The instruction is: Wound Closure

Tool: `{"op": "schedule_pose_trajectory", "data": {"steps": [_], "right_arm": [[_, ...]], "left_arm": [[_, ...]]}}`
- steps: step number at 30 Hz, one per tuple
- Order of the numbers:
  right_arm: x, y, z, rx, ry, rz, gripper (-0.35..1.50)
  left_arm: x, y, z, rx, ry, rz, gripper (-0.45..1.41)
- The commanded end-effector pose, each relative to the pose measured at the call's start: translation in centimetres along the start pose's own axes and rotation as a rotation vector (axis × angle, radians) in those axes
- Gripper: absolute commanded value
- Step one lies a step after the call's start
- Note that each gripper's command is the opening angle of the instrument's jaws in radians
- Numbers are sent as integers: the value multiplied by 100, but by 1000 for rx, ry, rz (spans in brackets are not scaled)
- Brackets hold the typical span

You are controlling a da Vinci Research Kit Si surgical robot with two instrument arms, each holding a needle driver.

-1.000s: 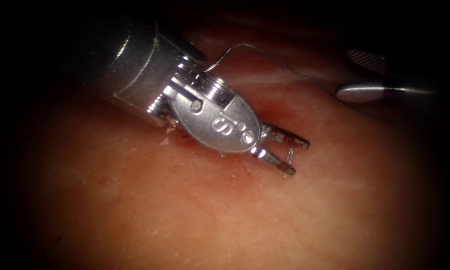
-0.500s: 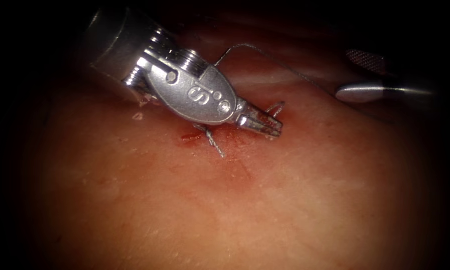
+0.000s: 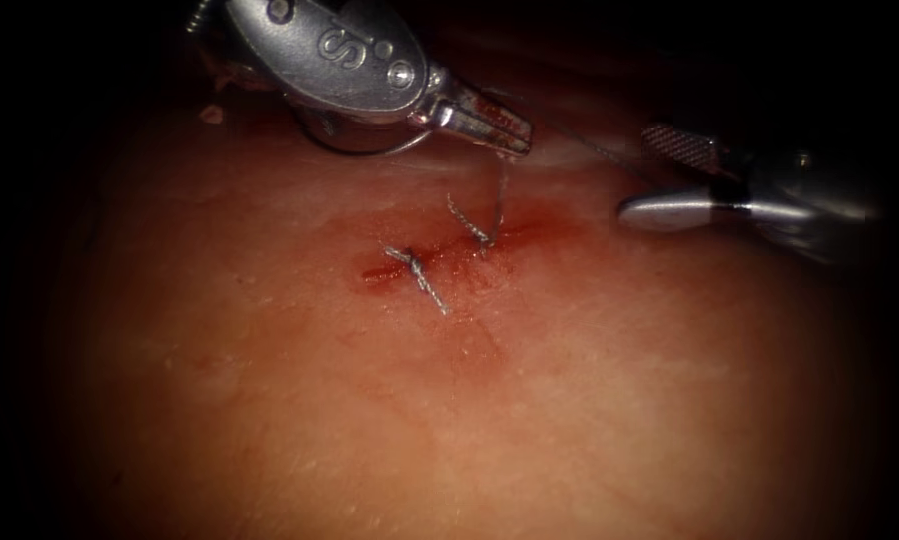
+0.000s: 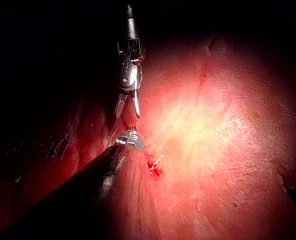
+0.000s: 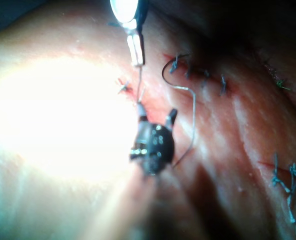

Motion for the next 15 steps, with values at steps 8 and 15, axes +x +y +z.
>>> {"op": "schedule_pose_trajectory", "data": {"steps": [8,15], "right_arm": [[-13,-16,53,29,18,21,133],[-15,-16,72,12,43,30,140]], "left_arm": [[-2,1,5,8,-6,3,-45],[-2,1,4,7,-6,11,-45]]}}
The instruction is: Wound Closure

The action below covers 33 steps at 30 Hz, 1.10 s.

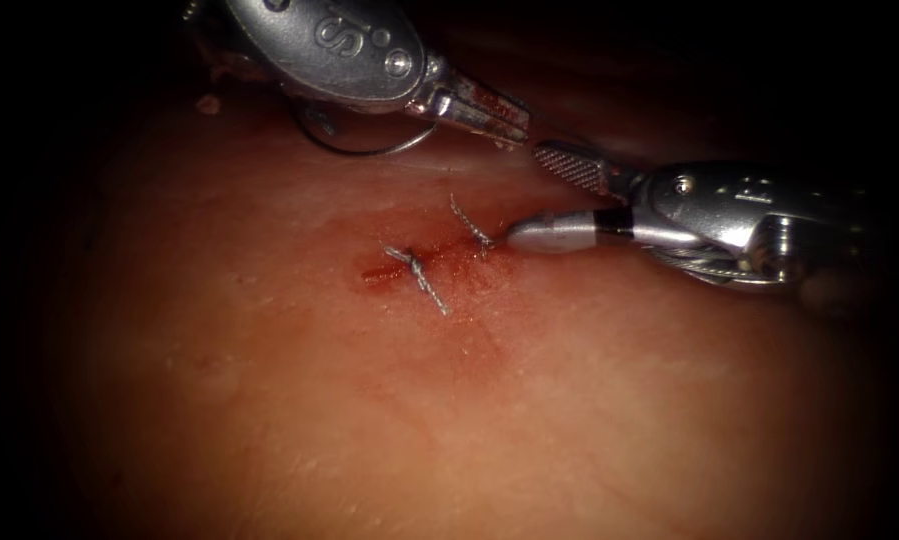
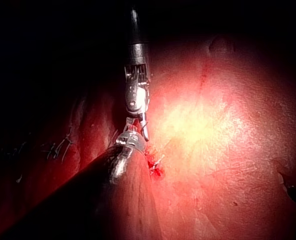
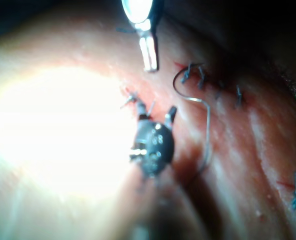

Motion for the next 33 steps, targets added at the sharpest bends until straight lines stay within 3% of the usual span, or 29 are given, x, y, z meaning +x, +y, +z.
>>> {"op": "schedule_pose_trajectory", "data": {"steps": [1,8,30,31,32,33], "right_arm": [[-7,-2,13,0,4,-2,142],[-15,-2,12,2,4,-3,144],[-15,-17,50,-35,71,-11,140],[-15,-16,49,-35,71,-11,140],[-15,-16,49,-35,71,-11,140],[-15,-16,48,-34,71,-12,140]], "left_arm": [[-1,0,7,-2,3,4,-45],[-1,2,5,-4,4,9,-45],[6,12,5,-40,33,38,-45],[8,13,5,-46,34,39,-35],[10,15,6,-55,38,39,0],[11,16,7,-64,45,40,21]]}}
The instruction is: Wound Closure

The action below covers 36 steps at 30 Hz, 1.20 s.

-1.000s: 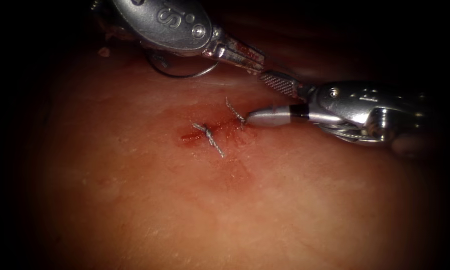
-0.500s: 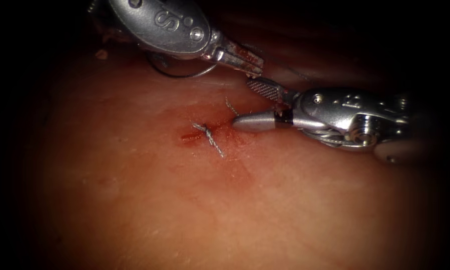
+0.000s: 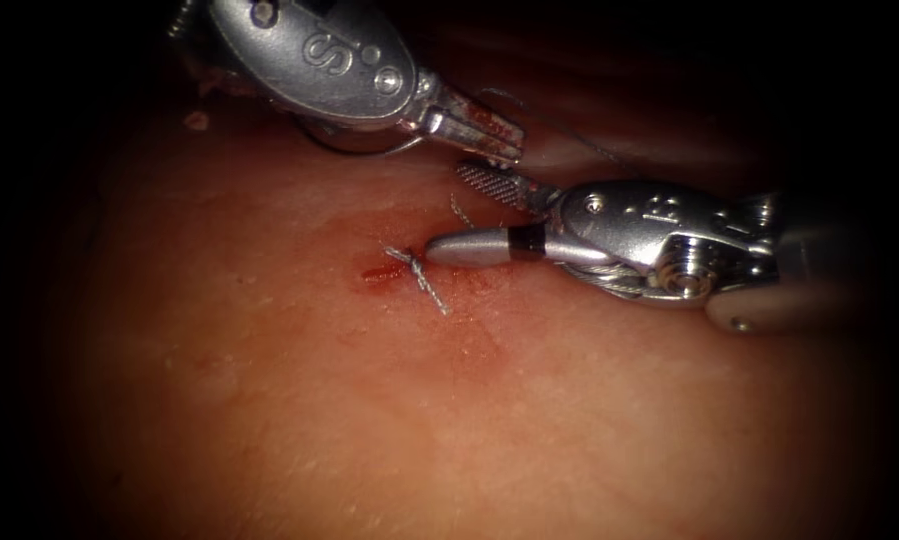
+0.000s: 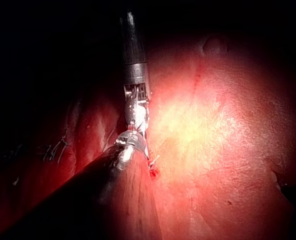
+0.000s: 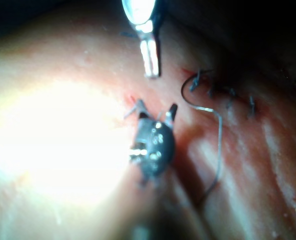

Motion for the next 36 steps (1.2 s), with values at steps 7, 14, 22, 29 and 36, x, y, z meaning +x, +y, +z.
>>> {"op": "schedule_pose_trajectory", "data": {"steps": [7,14,22,29,36], "right_arm": [[-5,-1,4,0,1,0,140],[-6,-1,-3,0,0,-1,140],[-5,-3,-3,1,0,-1,140],[-5,-3,-4,2,0,-1,140],[-5,-3,-5,3,0,-1,140]], "left_arm": [[7,18,30,-46,15,21,81],[-1,30,59,-61,22,18,64],[-5,15,51,-14,47,5,16],[-4,14,55,7,71,-38,-45],[-5,13,56,9,73,-37,-37]]}}
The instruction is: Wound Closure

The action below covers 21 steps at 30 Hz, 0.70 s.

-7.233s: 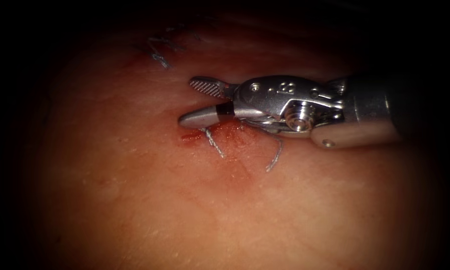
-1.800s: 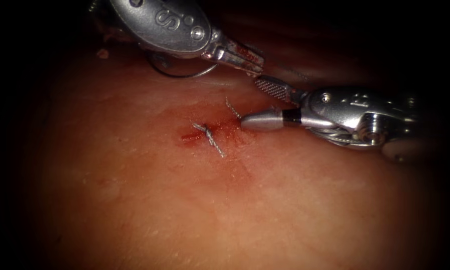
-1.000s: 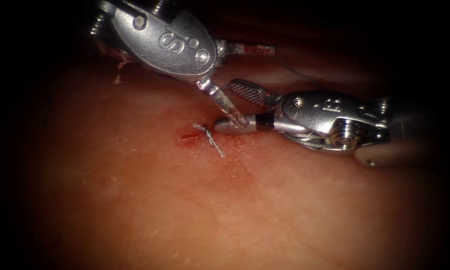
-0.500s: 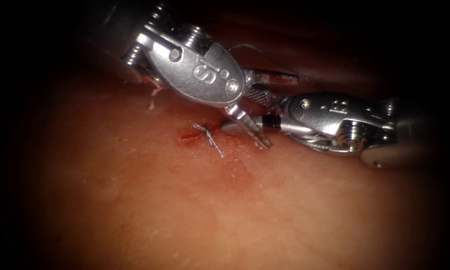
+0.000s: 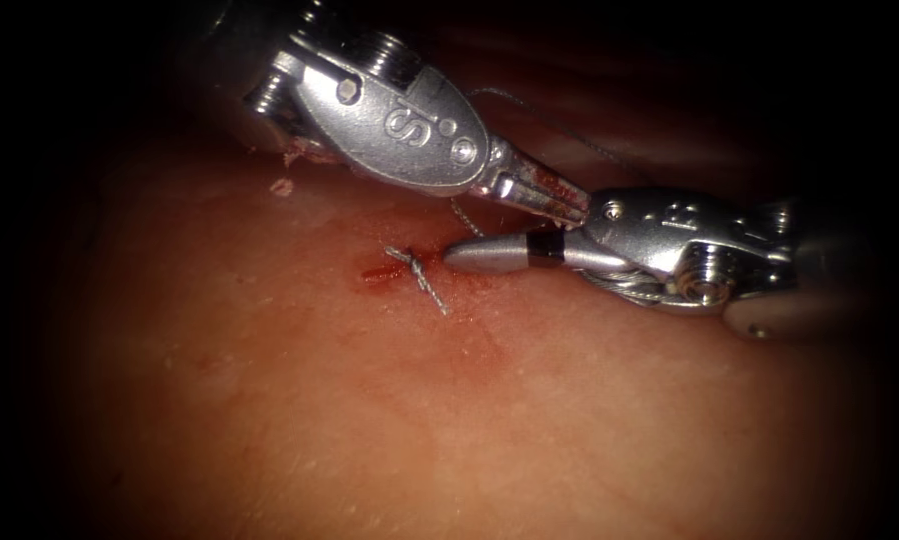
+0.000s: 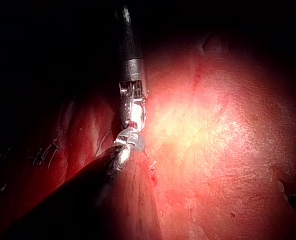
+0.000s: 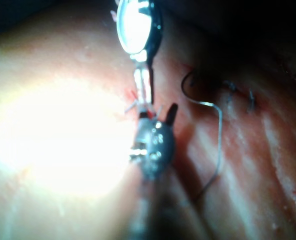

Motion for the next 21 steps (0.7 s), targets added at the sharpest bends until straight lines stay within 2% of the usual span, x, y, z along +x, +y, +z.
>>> {"op": "schedule_pose_trajectory", "data": {"steps": [1,3,9,21], "right_arm": [[-4,-3,7,2,1,1,140],[-4,-3,7,2,1,1,140],[-4,-3,7,3,1,0,140],[-4,-4,7,3,1,0,140]], "left_arm": [[-2,0,7,-1,1,2,-30],[-3,-1,7,-2,1,2,-15],[-4,0,9,0,0,-3,-1],[-6,3,18,-15,9,1,4]]}}
